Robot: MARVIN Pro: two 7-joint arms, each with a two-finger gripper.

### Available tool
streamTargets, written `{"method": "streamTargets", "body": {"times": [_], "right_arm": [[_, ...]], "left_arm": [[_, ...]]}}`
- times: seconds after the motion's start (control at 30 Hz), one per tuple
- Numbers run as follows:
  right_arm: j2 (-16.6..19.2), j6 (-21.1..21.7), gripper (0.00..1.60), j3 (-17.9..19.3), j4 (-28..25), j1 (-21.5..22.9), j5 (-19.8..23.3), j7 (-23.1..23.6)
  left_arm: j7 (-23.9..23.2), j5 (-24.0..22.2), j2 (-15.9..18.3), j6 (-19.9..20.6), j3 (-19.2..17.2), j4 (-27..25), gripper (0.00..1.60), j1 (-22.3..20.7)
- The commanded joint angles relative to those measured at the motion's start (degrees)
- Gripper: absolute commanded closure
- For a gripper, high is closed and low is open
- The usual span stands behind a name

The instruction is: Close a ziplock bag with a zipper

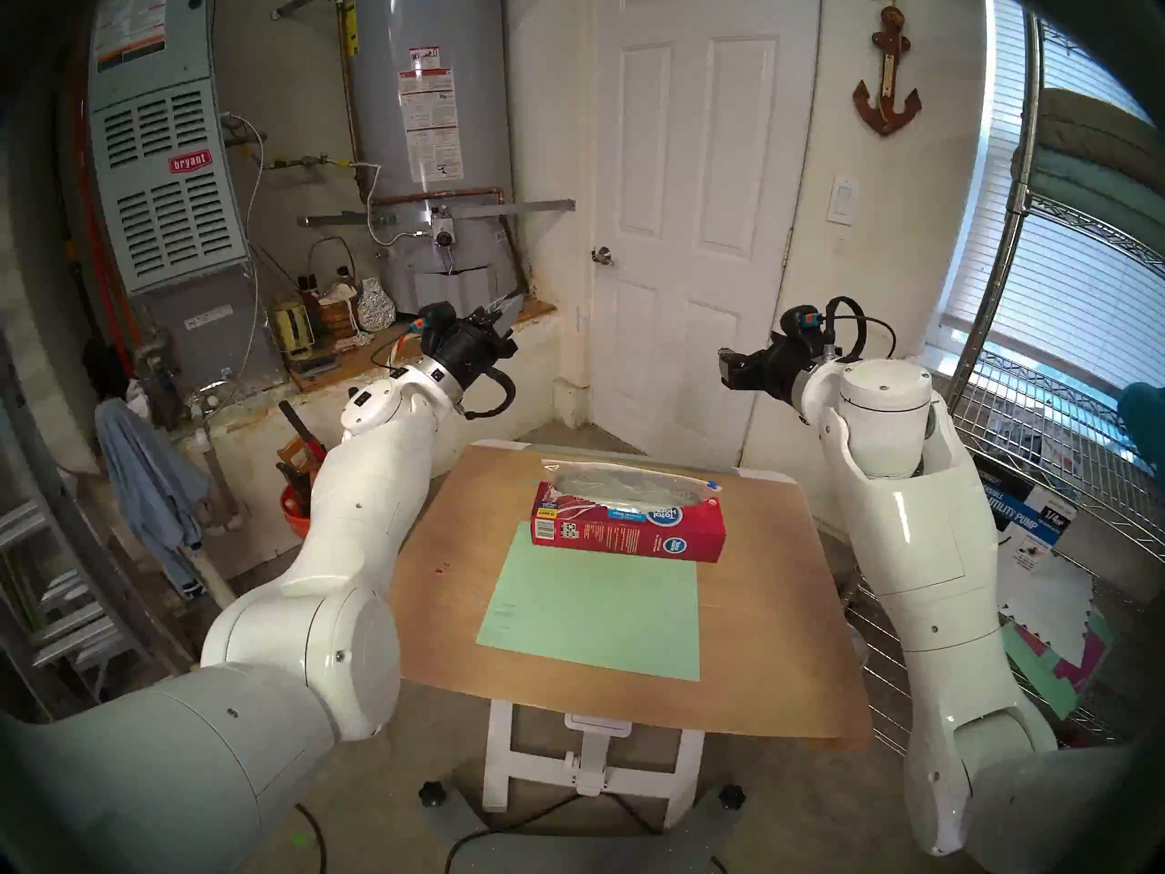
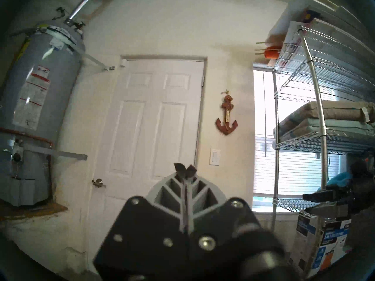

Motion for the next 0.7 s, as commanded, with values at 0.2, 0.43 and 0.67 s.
{"method": "streamTargets", "body": {"times": [0.2, 0.43, 0.67], "right_arm": [[-7.2, -2.3, 0.0, 2.3, -3.2, -2.0, -2.9, -12.8], [-10.3, -4.4, 0.0, 3.0, -4.4, -3.4, -4.3, -19.2], [-12.9, -6.3, 0.0, 3.0, -5.1, -4.0, -4.8, -23.3]], "left_arm": [[11.6, 3.5, -4.6, 1.1, 1.3, -5.8, 1.37, 0.3], [18.8, 7.0, -5.2, 4.8, 2.3, -9.9, 1.1, 2.7], [23.7, 9.4, -6.1, 8.9, 3.2, -15.5, 0.11, 5.6]]}}
